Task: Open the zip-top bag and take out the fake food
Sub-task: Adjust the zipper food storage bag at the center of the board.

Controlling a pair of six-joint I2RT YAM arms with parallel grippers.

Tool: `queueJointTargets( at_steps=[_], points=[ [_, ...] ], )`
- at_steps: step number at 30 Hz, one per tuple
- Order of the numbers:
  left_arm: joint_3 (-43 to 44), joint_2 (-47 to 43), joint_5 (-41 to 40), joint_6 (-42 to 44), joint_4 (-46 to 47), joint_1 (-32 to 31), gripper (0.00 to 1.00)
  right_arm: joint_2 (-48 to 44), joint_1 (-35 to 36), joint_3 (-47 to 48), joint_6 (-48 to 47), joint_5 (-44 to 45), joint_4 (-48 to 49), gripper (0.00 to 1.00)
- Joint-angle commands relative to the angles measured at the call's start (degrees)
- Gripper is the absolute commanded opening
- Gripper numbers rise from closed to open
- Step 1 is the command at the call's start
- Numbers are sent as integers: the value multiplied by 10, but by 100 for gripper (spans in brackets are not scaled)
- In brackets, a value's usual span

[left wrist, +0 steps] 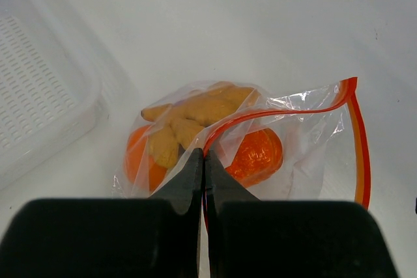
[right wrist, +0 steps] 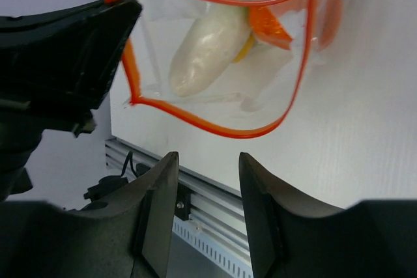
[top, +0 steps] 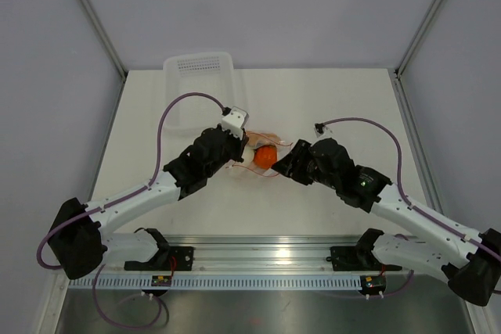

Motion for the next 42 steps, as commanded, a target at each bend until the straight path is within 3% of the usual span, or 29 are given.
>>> queueJointTargets(
  at_steps=[1,10,18,24,28,31,35,42],
  points=[
    [4,-16,12,-1,38,-2,0,16,26,52,13,16,-8,50],
    [-13,-33,31,-20,52,-2,0,148,26,96,25,10,73,49],
    [-22,-47,48,-26,61,-2,0,221,25,126,18,84,109,51],
    [-25,-49,89,-34,77,-2,0,252,8,99,36,29,150,52],
    [-26,-42,100,-38,82,-2,0,273,3,54,62,-13,251,61],
    [-23,-38,102,-38,81,-2,1,295,0,45,79,-33,280,63],
    [-27,-43,107,-39,85,-2,1,309,-1,39,95,-34,303,73],
    [-26,-38,108,-36,85,-2,0,323,-1,43,100,-60,297,80]
  ],
)
